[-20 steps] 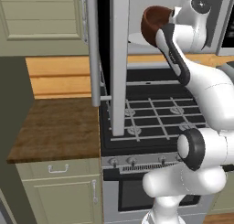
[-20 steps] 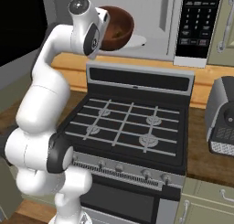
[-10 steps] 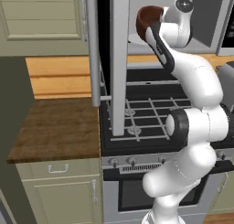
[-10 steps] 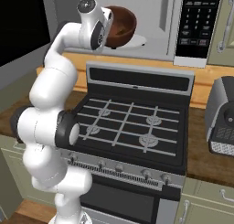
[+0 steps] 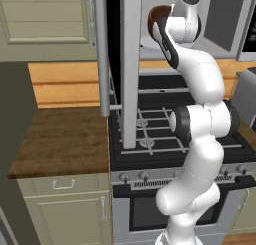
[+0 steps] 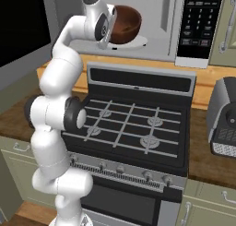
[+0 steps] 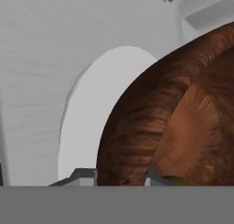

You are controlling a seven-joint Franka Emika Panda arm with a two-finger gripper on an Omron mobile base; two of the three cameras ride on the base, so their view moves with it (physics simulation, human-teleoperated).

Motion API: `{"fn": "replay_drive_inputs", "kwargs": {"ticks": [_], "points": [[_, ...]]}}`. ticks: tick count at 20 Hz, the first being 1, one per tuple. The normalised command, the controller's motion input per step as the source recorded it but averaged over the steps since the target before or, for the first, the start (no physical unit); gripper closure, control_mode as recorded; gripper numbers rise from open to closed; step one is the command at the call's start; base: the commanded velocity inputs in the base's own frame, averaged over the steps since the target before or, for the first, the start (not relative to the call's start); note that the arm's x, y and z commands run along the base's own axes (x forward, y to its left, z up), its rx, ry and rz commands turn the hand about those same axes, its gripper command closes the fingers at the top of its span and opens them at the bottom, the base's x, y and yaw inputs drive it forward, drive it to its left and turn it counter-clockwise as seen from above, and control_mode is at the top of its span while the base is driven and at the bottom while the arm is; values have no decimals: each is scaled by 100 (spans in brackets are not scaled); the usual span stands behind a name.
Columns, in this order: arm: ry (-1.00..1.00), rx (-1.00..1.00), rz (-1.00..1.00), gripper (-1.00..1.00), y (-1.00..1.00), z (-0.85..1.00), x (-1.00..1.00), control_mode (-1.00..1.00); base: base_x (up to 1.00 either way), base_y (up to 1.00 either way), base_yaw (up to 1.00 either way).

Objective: Pick the mushroom from the sink and place it in the bowl. Then pick the bowl and place it in the microwave. Then close the microwave door and press the start button.

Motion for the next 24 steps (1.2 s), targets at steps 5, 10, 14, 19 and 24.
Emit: {"fn": "replay_drive_inputs", "kwargs": {"ticks": [5,10,14,19,24], "points": [[0,-4,0,-100,0,-18,1,-100,0,0,0],[-11,0,0,-100,0,-13,-5,-100,0,0,0],[-27,0,0,-100,0,-11,-49,-100,0,0,0],[-35,0,0,-100,0,-14,-75,-100,0,0,0],[-25,0,0,-100,0,-34,-72,-100,0,0,0]]}}
